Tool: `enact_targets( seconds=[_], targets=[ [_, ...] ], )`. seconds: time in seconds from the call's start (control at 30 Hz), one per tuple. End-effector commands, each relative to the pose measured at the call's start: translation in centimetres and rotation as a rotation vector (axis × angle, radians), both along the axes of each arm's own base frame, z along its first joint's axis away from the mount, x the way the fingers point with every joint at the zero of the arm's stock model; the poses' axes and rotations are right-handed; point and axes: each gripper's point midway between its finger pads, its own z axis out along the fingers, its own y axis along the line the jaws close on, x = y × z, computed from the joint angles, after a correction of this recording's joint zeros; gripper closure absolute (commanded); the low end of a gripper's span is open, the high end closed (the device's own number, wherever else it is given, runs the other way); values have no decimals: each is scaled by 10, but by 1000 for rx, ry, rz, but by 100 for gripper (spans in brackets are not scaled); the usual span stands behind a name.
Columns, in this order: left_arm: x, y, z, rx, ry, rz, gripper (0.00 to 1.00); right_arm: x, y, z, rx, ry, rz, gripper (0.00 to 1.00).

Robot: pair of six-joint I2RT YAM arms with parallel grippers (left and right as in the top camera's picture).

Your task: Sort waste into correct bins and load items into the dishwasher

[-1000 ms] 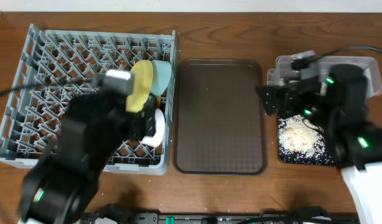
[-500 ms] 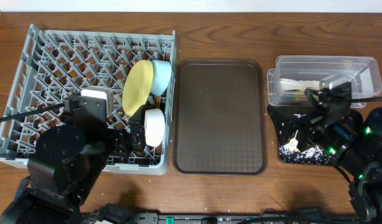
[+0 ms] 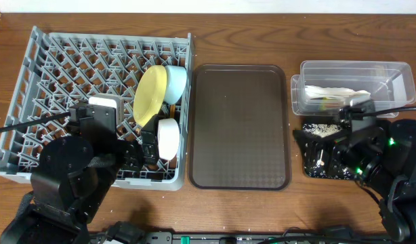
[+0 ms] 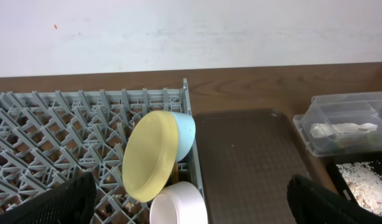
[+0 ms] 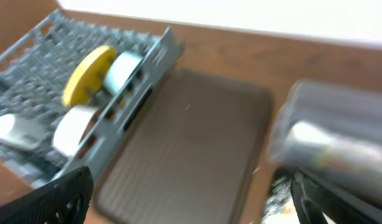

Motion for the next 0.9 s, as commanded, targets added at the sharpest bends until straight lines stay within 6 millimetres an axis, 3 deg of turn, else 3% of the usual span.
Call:
enact_targets(
  seconds=[0.0,0.17,0.3,0.43,0.87],
  targets=[
    [0,2,3,1,-9,12,1,13,-15,3,-147,-117,-14,1],
    [0,2,3,1,-9,12,1,17,-24,-12,-213,-243,-14,1],
    [0,2,3,1,-9,12,1,3,-38,-65,-220,-187,-59,1],
    [0,2,3,1,-9,12,1,1,-43,-95,-219,-260,-89,1],
    [0,2,3,1,-9,12,0,0,-42,-140,-190,-606,-124,1]
  ],
)
